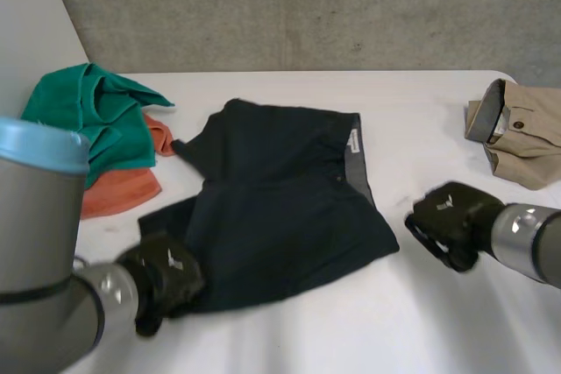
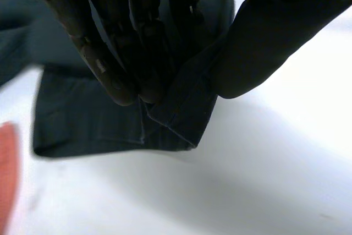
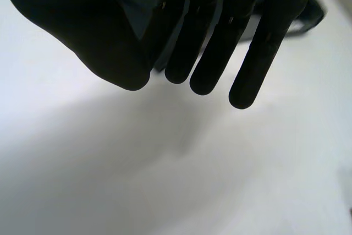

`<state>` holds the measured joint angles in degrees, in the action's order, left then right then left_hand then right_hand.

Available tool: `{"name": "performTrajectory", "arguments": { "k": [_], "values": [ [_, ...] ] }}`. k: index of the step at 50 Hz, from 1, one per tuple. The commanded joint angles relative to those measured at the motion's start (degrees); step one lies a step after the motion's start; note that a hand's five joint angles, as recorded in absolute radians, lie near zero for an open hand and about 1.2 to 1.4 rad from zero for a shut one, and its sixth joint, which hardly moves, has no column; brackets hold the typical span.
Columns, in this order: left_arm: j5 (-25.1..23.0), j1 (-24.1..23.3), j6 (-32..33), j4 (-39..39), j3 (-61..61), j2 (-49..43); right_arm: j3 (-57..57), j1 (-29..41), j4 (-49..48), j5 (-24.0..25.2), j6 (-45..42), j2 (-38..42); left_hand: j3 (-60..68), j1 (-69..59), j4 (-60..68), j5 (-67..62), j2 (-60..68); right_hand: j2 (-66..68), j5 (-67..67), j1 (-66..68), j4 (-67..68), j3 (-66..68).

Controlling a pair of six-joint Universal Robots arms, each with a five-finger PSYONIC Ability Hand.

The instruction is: Fold the laundry.

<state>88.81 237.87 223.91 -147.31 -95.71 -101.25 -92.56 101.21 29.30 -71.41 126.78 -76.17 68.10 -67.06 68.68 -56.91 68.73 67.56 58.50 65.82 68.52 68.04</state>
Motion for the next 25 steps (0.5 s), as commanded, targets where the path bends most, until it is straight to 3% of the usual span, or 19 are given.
{"name": "performTrajectory", "arguments": {
  "k": [1,2,7,13,25],
  "values": [
    [-0.05,-1.36,-0.92,0.1,2.36,0.53,1.68,0.56,-4.24,0.3,3.89,1.11,11.9,-12.94,11.32,-13.09,11.27,-10.34,-11.27,-8.59,-11.29,-10.81],
    [0.39,-1.1,-1.54,-0.69,3.33,0.36,1.6,0.91,-5.73,0.57,6.18,1.2,11.9,-12.94,11.32,-13.09,11.27,-19.29,-20.22,-17.54,-20.24,-19.76],
    [4.6,0.13,-5.14,-5.35,11.31,-2.27,-2.26,3.02,-17.4,3.46,18.91,1.03,11.9,-12.94,11.32,-13.09,11.27,-36.83,-37.76,-35.08,-37.78,-37.3],
    [7.07,1.37,-7.69,-7.03,19.67,-7.46,-6.66,6.71,-24.28,2.77,25.79,1.38,11.9,-12.94,11.32,-13.09,11.27,-43.42,-44.36,-41.68,-44.37,-43.9],
    [9.09,3.47,-12.7,-6.86,29.44,-16.08,-7.98,11.99,-33.95,-3.03,26.94,7.52,11.9,-12.94,11.32,-13.09,11.27,-42.09,-43.03,-40.35,-43.04,-42.57]
  ]
}}
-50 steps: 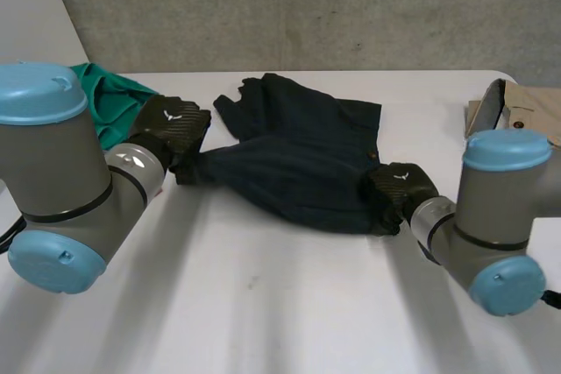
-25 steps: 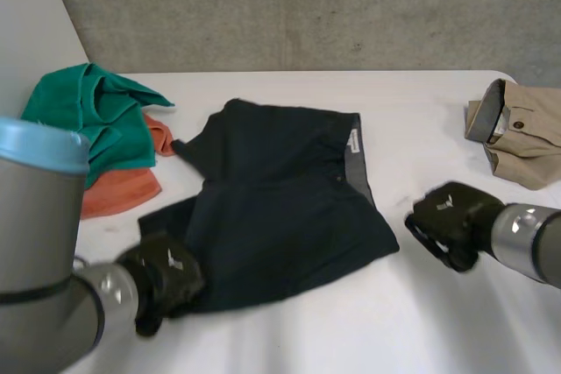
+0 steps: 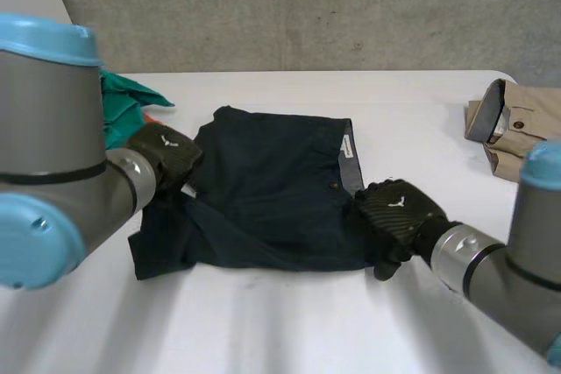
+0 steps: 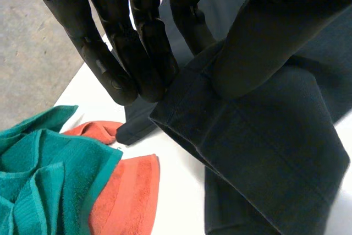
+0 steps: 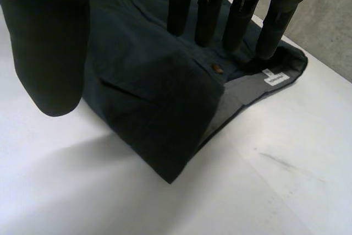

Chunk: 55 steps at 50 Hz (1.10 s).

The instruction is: Fold the laundry.

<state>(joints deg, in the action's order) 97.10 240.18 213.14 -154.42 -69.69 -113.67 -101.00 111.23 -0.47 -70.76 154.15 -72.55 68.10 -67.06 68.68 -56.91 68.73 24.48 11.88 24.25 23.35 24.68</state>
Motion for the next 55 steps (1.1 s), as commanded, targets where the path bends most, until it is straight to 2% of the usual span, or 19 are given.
{"name": "performTrajectory", "arguments": {
  "k": [1,5,7,9,10,16,20,21,24,25,27,29,33,41,50,55],
  "values": [
    [0.9,1.34,-2.12,0.26,3.68,-3.84,0.63,2.23,-4.71,-4.11,-0.43,4.51,11.9,-12.94,11.32,-13.09,11.27,1.5,4.09,1.73,2.63,1.3],
    [0.81,2.05,-2.82,0.26,4.39,-4.54,1.25,2.94,-7.53,-5.79,-0.08,6.98,11.9,-12.94,11.32,-13.09,11.27,6.71,9.3,6.93,7.84,6.5],
    [0.72,2.14,-3.17,0.35,4.3,-4.54,1.6,3.29,-8.41,-6.23,0.1,8.12,11.9,-12.94,11.32,-13.09,11.27,15.25,17.85,15.48,16.38,15.05],
    [0.72,1.96,-3.43,0.52,4.04,-4.28,1.86,3.29,-9.02,-6.31,0.19,8.38,11.9,-12.94,11.32,-13.09,11.27,34.52,37.12,34.75,35.65,34.32],
    [0.55,1.96,-3.52,0.61,3.95,-4.19,2.04,3.2,-9.55,-6.58,0.28,8.21,11.9,-12.94,11.32,-13.09,11.27,55.31,57.91,55.54,56.44,55.11],
    [-1.47,1.43,-3.7,2.89,0.27,-2.35,1.33,1.27,-8.59,-7.11,-0.95,2.69,11.9,-12.94,11.32,-13.09,11.27,55.52,58.12,55.75,56.65,55.32],
    [-5.33,1.43,-3.18,5.18,-5.71,0.81,0.9,-1.63,-1.49,-5.88,-6.73,-2.15,11.9,-12.94,11.32,-13.09,11.27,55.52,58.12,55.75,56.65,55.32],
    [-6.91,1.34,-2.48,6.23,-8.42,2.56,0.9,-3.2,5.06,-5.01,-11.63,-3.99,11.9,-12.94,11.32,-13.09,11.27,55.52,58.12,55.75,56.65,55.32],
    [-9.03,0.91,-0.19,7.64,-12.65,5.12,0.72,-7.24,16.51,-3.95,-20.78,-6.02,11.9,-12.94,11.32,-13.09,11.27,55.52,58.12,55.75,56.65,55.32],
    [-10.08,0.47,2.16,8.43,-15.36,6.34,0.46,-10.39,23.6,-3.68,-27.08,-6.72,11.9,-12.94,11.32,-13.09,11.27,55.52,58.12,55.75,56.65,55.32],
    [-10.79,-0.15,4.9,8.87,-17.92,7.4,0.28,-12.7,29.36,-3.07,-32.57,-7.08,11.9,-12.94,11.32,-13.09,11.27,55.52,58.12,55.75,56.65,55.32],
    [-10.97,-0.93,8.06,9.05,-20.73,8.2,0.89,-13.24,30.44,-1.93,-36.79,-6.82,11.9,-12.94,11.32,-13.09,11.27,55.52,58.12,55.75,56.65,55.32],
    [-10.09,-2.34,10.45,7.74,-21.89,7.85,2.38,-10.87,27.64,-1.92,-32.44,-6.73,11.9,-12.94,11.32,-13.09,11.27,55.52,58.12,55.75,56.65,55.32],
    [-5.08,-3.4,6.41,3.69,-12.41,2.93,8.97,-7.35,24.12,-2.01,-23.72,-1.99,11.9,-12.94,11.32,-13.09,11.27,55.52,58.12,55.75,56.65,55.32],
    [0.1,-5.07,1.4,-6.14,10.76,-8.74,22.06,-5.07,10.25,-5.17,-10.38,6.08,11.9,-12.94,11.32,-13.09,11.27,55.52,58.12,55.75,56.65,55.32],
    [2.48,-6.39,1.22,-8.61,24.49,-17.36,28.05,-2.78,2.5,-8.77,-7.2,11.63,11.9,-12.94,11.32,-13.09,11.27,55.52,58.12,55.75,56.65,55.32]
  ]
}}
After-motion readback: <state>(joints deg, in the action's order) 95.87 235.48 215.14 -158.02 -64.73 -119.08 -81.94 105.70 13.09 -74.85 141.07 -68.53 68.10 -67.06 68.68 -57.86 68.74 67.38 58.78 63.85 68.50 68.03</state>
